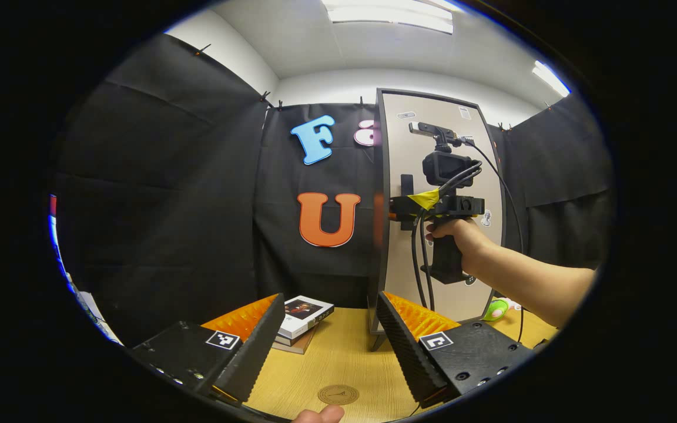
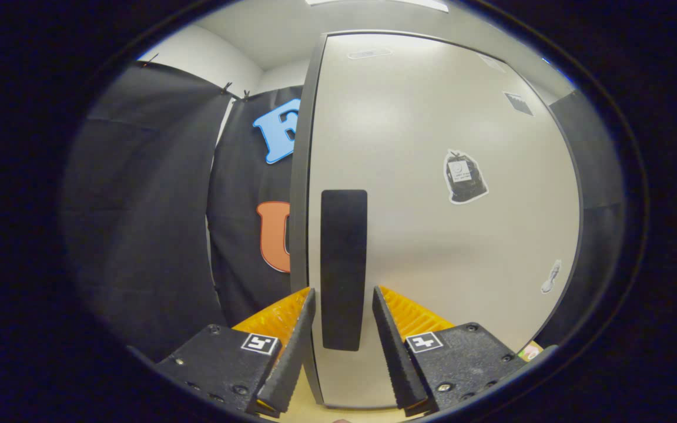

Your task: Open the cabinet door with the right hand, grasp the bottle in the cabinet with the left hand and place it on the coaster, then close the cabinet door with the right hand.

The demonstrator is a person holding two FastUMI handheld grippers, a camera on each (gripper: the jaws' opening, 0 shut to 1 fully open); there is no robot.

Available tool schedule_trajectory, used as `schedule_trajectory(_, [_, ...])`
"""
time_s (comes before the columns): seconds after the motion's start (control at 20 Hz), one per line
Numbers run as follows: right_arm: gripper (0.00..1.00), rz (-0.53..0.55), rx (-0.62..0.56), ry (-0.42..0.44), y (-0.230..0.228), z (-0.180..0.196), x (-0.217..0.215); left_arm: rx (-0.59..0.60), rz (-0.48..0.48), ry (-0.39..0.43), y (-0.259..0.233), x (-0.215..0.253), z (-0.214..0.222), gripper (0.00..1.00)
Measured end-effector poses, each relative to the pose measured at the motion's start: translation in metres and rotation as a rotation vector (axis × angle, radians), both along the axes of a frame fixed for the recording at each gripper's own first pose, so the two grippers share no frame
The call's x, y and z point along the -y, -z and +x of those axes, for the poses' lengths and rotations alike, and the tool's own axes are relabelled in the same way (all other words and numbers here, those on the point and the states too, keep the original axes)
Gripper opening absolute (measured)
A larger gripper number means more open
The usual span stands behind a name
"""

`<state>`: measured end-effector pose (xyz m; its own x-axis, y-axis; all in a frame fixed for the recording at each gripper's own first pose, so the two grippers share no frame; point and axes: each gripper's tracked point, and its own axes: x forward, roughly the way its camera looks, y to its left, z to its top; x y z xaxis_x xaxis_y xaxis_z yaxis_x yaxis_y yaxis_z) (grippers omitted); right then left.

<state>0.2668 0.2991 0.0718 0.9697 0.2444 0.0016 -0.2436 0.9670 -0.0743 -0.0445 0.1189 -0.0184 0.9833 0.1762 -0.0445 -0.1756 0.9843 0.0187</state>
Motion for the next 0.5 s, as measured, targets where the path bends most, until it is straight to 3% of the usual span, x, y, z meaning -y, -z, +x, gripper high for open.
schedule_trajectory(0.05, [0.55, -0.006, 0.004, 0.001, -0.0006, -0.0002, -0.0001, -0.002, -0.002, 0.002, 0.0009, 0.0, 0.0003, 0.95])
schedule_trajectory(0.2, [0.37, -0.019, -0.001, -0.008, 0.0005, 0.0014, -0.0005, -0.001, -0.004, 0.004, -0.0005, -0.0004, 0.0016, 0.95])
schedule_trajectory(0.25, [0.38, -0.007, -0.007, -0.016, 0.0012, 0.0009, -0.0009, -0.002, -0.005, 0.005, -0.0003, 0.0003, 0.0019, 0.95])
schedule_trajectory(0.35, [0.29, -0.007, -0.014, -0.021, 0.0, 0.0006, -0.001, -0.003, -0.006, 0.01, -0.0002, 0.0013, 0.0025, 0.95])
schedule_trajectory(0.5, [0.24, -0.011, -0.02, -0.021, 0.0006, 0.0001, -0.0007, 0.0, -0.002, 0.017, -0.0004, 0.0031, 0.0023, 0.95])
